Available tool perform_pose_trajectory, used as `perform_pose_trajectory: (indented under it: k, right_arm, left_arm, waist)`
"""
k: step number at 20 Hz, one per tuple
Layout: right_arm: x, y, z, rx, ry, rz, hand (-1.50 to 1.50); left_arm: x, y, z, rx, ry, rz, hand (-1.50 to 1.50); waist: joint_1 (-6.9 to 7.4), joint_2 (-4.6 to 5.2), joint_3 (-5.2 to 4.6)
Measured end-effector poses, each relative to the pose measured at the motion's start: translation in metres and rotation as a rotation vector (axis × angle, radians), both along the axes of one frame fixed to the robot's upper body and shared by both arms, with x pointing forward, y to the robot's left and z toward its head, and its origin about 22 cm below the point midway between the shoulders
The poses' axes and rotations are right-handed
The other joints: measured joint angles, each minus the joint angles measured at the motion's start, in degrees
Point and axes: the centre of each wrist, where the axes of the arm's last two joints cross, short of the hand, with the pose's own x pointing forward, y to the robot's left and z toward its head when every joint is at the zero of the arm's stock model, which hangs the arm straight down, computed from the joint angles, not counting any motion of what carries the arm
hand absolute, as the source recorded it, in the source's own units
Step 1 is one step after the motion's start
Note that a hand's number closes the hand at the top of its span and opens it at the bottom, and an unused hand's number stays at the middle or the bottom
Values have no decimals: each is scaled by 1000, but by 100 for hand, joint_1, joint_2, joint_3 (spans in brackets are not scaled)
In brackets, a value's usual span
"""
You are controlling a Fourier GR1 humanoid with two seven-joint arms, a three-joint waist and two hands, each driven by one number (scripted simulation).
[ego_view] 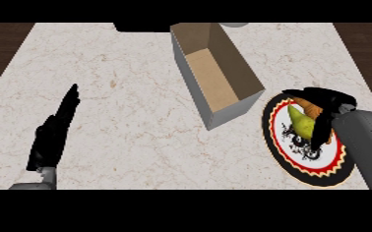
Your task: Pick the pear from the plate and place it in the cardboard box
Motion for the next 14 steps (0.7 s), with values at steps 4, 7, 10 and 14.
perform_pose_trajectory:
  k: [4,7,10,14]
  right_arm:
    - [2,5,-12,-3,4,-3,-150]
    - [-3,-3,-17,-9,7,13,-150]
    - [-2,3,-20,-27,16,20,-150]
    - [-1,2,-20,-10,14,14,150]
  left_arm:
    - [-2,-7,0,2,-2,-1,0]
    - [-1,0,0,2,-1,3,0]
    - [-3,-2,-1,4,0,3,0]
    - [-1,-9,2,1,-2,4,0]
  waist:
    - [13,2,-1]
    - [9,-1,-3]
    - [3,-11,-15]
    - [9,-32,-37]
